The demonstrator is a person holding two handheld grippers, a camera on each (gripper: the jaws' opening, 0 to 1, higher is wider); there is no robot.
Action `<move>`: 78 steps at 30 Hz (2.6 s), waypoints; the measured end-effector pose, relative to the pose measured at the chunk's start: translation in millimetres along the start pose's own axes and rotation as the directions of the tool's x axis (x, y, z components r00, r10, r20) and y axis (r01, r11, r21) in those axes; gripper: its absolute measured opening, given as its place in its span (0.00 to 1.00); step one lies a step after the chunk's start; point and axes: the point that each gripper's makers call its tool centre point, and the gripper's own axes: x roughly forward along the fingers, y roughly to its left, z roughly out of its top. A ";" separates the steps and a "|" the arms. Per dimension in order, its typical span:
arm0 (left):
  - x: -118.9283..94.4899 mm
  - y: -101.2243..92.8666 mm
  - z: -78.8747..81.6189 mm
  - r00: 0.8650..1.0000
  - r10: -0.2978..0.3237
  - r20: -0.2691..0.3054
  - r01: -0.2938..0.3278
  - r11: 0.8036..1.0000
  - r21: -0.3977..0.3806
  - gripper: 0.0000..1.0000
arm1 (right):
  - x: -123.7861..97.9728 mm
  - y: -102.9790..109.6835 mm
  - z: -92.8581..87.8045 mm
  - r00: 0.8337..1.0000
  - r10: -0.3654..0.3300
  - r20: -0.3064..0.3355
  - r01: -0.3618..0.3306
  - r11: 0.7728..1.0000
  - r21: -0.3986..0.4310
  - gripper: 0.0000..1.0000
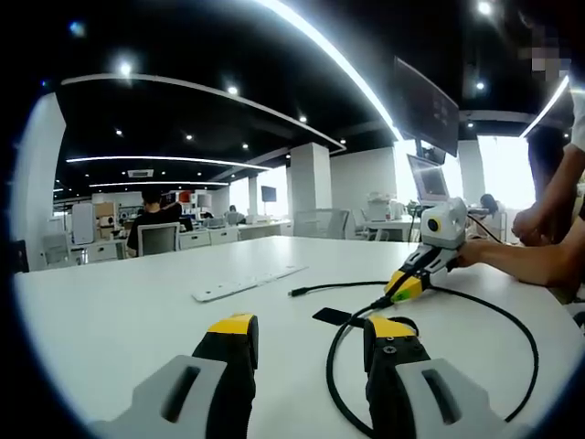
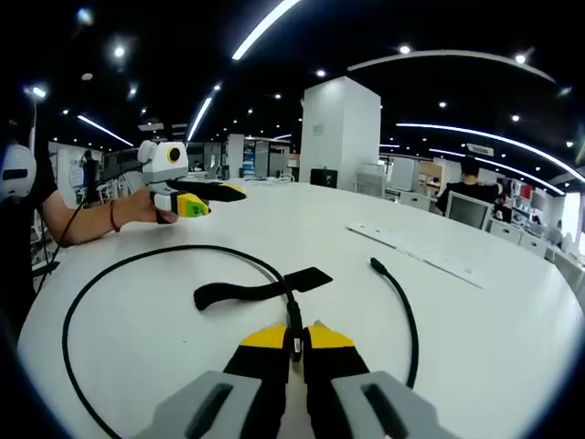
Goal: Find the charging cable on the desk, coil it up and secure with Velcro.
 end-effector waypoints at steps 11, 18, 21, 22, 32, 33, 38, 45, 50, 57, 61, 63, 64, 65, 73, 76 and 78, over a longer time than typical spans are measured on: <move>1.3 -1.8 -1.1 1.000 -0.008 -0.007 0.008 1.000 0.006 0.46 | 1.6 -1.5 0.2 1.000 -0.002 0.001 0.002 1.000 -0.006 0.08; 2.3 -2.0 0.0 1.000 -0.010 -0.002 0.010 1.000 0.002 0.46 | 2.0 -1.3 -0.1 1.000 -0.004 -0.002 0.004 1.000 -0.015 0.08; 2.9 -2.1 -0.4 1.000 -0.010 -0.003 0.010 1.000 0.001 0.46 | 2.3 -1.6 -0.3 1.000 -0.006 -0.002 0.006 1.000 -0.017 0.08; 3.0 -1.9 -0.7 1.000 -0.010 -0.004 0.010 1.000 0.000 0.46 | 2.3 -1.7 -0.4 1.000 -0.006 -0.002 0.006 1.000 -0.017 0.08; 5.8 -1.2 -1.4 1.000 -0.010 -0.005 0.010 1.000 -0.005 0.46 | 2.8 -1.9 -0.8 1.000 -0.007 -0.001 0.007 1.000 -0.023 0.08; 6.3 -1.4 -1.4 1.000 -0.011 -0.006 0.011 1.000 -0.004 0.46 | 2.8 -2.0 -0.8 1.000 -0.007 -0.001 0.007 1.000 -0.024 0.08; 7.5 -0.3 -0.8 1.000 -0.006 -0.011 0.006 1.000 -0.001 0.46 | 3.4 -2.9 -0.9 1.000 -0.007 0.000 0.007 1.000 -0.026 0.08; 9.6 1.9 1.9 1.000 -0.010 -0.012 0.009 1.000 -0.007 0.46 | 3.6 -3.8 -1.1 1.000 -0.009 -0.001 0.009 1.000 -0.027 0.08; 11.4 -0.1 3.4 1.000 -0.022 -0.016 0.022 1.000 -0.005 0.46 | 3.6 -4.8 -1.2 1.000 -0.009 0.000 0.009 1.000 -0.028 0.08; 14.3 0.5 5.8 0.999 -0.037 -0.028 0.037 0.999 0.000 0.46 | 4.1 -4.9 -1.0 1.000 -0.011 -0.002 0.011 1.000 -0.028 0.08; 18.3 1.2 11.7 0.998 -0.052 -0.035 0.052 0.999 0.009 0.46 | 4.5 -4.9 -0.9 1.000 -0.011 -0.003 0.011 1.000 -0.029 0.08; 20.5 1.3 14.7 0.997 -0.062 -0.038 0.062 0.998 0.015 0.46 | 4.6 -5.0 -0.9 1.000 -0.012 -0.003 0.012 0.999 -0.030 0.08; 21.7 1.4 15.7 0.997 -0.065 -0.040 0.066 0.998 0.016 0.46 | 4.6 -5.2 -0.9 1.000 -0.012 -0.004 0.012 1.000 -0.029 0.08; 22.5 1.5 16.1 0.997 -0.068 -0.043 0.069 0.997 0.019 0.46 | 4.7 -5.2 -0.9 1.000 -0.012 -0.004 0.012 1.000 -0.029 0.08; 33.7 2.9 21.5 0.990 -0.115 -0.080 0.118 0.992 0.043 0.46 | 4.9 -6.2 -1.4 1.000 -0.012 -0.005 0.012 0.999 -0.031 0.08; 39.0 5.2 24.3 0.987 -0.132 -0.094 0.138 0.989 0.054 0.47 | 5.1 -6.2 -1.7 1.000 -0.013 -0.005 0.013 0.999 -0.033 0.08; 42.2 5.8 26.2 0.984 -0.142 -0.104 0.149 0.987 0.064 0.47 | 5.1 -6.4 -1.8 1.000 -0.013 -0.005 0.013 0.999 -0.033 0.08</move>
